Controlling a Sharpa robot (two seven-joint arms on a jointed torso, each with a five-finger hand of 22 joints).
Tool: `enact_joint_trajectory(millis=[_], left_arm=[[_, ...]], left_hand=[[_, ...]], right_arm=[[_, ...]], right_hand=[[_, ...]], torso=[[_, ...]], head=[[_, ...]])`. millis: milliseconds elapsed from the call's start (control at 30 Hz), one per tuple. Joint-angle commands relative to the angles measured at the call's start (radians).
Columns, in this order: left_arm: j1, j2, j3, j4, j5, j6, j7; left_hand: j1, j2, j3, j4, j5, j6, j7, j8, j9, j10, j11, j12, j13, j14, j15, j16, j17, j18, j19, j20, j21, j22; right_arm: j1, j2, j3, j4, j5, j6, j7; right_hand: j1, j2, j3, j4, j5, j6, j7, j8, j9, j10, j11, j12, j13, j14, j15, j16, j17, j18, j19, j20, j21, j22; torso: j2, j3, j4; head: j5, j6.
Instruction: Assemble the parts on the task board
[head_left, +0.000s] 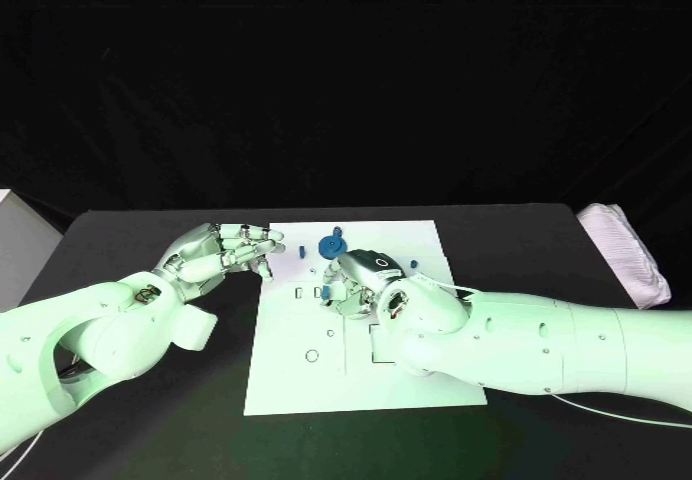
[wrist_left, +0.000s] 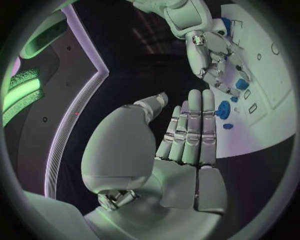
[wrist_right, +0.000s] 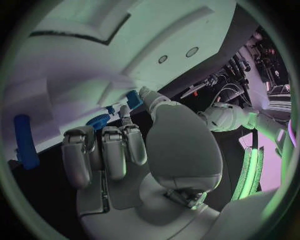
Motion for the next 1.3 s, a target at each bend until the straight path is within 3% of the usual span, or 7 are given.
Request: enact_joint_trajectory(millis=[33, 367, 500, 600, 867, 1067, 1300], left_arm=[[0.001, 0.002, 0.000, 0.000, -0.007, 0.020, 0.001], [0.001, 0.020, 0.000, -0.026, -0.066, -0.025, -0.071], [0.007, 0.053, 0.000, -0.066, -0.133, -0.014, -0.160], [0.028, 0.098, 0.000, -0.117, -0.240, 0.036, -0.259], [0.087, 0.210, -0.012, -0.228, -0.472, 0.144, -0.482], [0.127, 0.294, -0.021, -0.302, -0.630, 0.265, -0.625], [0.165, 0.391, -0.049, -0.388, -0.746, 0.372, -0.749]], left_hand=[[-0.004, 0.002, 0.001, -0.002, -0.005, -0.009, -0.001, -0.005, 0.001, -0.007, -0.002, 0.002, 0.001, -0.007, 0.002, 0.007, 0.000, 0.012, -0.008, 0.000, 0.005, 0.002], [-0.025, 0.004, -0.011, 0.015, -0.007, -0.006, -0.013, -0.002, 0.006, 0.067, -0.020, 0.058, 0.027, 0.016, -0.010, 0.034, 0.009, 0.015, 0.005, -0.004, 0.028, 0.014], [-0.067, 0.021, -0.065, 0.063, -0.002, 0.042, -0.055, 0.079, 0.048, 0.112, -0.066, 0.324, 0.209, 0.085, -0.048, 0.245, 0.128, 0.013, 0.050, -0.042, 0.135, 0.077], [-0.074, 0.030, -0.071, 0.098, 0.002, 0.038, -0.065, 0.148, 0.095, 0.022, -0.081, 0.581, 0.402, 0.202, -0.062, 0.542, 0.419, -0.015, 0.140, -0.052, 0.317, 0.284], [-0.085, 0.025, -0.099, 0.175, 0.001, 0.014, -0.098, 0.325, 0.250, -0.019, -0.108, 0.878, 0.608, 0.343, -0.084, 0.782, 0.703, -0.057, 0.281, -0.069, 0.515, 0.547], [-0.068, 0.033, -0.068, 0.180, 0.006, -0.025, -0.098, 0.363, 0.298, -0.045, -0.105, 0.910, 0.627, 0.348, -0.085, 0.794, 0.717, -0.059, 0.281, -0.071, 0.526, 0.559], [-0.162, 0.027, -0.084, 0.192, -0.002, -0.042, -0.094, 0.403, 0.346, -0.056, -0.099, 0.944, 0.640, 0.349, -0.079, 0.803, 0.723, -0.059, 0.279, -0.065, 0.534, 0.566]], right_arm=[[-0.001, -0.005, 0.000, 0.010, -0.011, -0.024, 0.009], [0.008, -0.083, 0.007, 0.092, 0.039, -0.097, 0.095], [0.040, -0.131, 0.012, 0.121, 0.259, -0.093, 0.230], [0.078, -0.178, 0.013, 0.144, 0.448, -0.063, 0.310], [0.143, -0.270, 0.014, 0.152, 0.660, -0.006, 0.385], [0.164, -0.313, 0.014, 0.119, 0.790, 0.007, 0.393], [0.178, -0.340, 0.014, 0.084, 0.836, 0.010, 0.393]], right_hand=[[0.010, -0.006, -0.020, 0.006, -0.008, -0.011, 0.001, -0.008, -0.003, 0.006, 0.011, -0.008, 0.166, 0.094, 0.011, -0.006, 0.219, -0.007, 0.105, 0.009, 0.004, 0.263], [0.078, 0.017, -0.194, 0.094, 0.000, -0.007, 0.003, -0.020, -0.015, 0.007, 0.013, -0.005, 0.164, 0.094, 0.014, -0.006, 0.219, -0.007, 0.105, 0.014, 0.004, 0.263], [0.117, 0.040, -0.197, 0.092, 0.038, 0.001, 0.002, -0.018, -0.017, 0.005, 0.012, -0.005, 0.162, 0.094, 0.013, -0.006, 0.220, -0.003, 0.097, 0.012, -0.010, 0.253], [0.136, 0.047, -0.189, 0.089, 0.070, -0.001, 0.003, -0.020, -0.019, 0.003, 0.013, -0.006, 0.161, 0.093, 0.013, -0.007, 0.218, 0.000, 0.093, 0.012, -0.020, 0.247], [0.140, 0.049, -0.186, 0.089, 0.080, 0.002, 0.003, -0.019, -0.019, 0.001, 0.013, -0.008, 0.159, 0.093, 0.013, -0.007, 0.218, 0.002, 0.090, 0.012, -0.026, 0.242], [0.138, 0.049, -0.187, 0.090, 0.081, 0.003, 0.003, -0.018, -0.019, 0.002, 0.013, -0.007, 0.160, 0.093, 0.013, -0.007, 0.219, 0.001, 0.090, 0.012, -0.026, 0.242], [0.137, 0.049, -0.187, 0.091, 0.082, 0.005, 0.003, -0.017, -0.019, 0.001, 0.013, -0.008, 0.159, 0.093, 0.013, -0.007, 0.218, 0.002, 0.088, 0.012, -0.028, 0.241]], torso=[[0.000, 0.0000, 0.0005], [-0.005, 0.0028, -0.0030], [-0.013, 0.0050, -0.0063], [-0.022, 0.0072, -0.0098], [-0.042, 0.0146, -0.0195], [-0.052, 0.0185, -0.0198], [-0.056, 0.0222, -0.0171]], head=[[0.000, 0.000], [0.011, 0.001], [0.018, -0.003], [0.024, -0.003], [0.049, -0.010], [0.057, -0.018], [0.067, -0.030]])
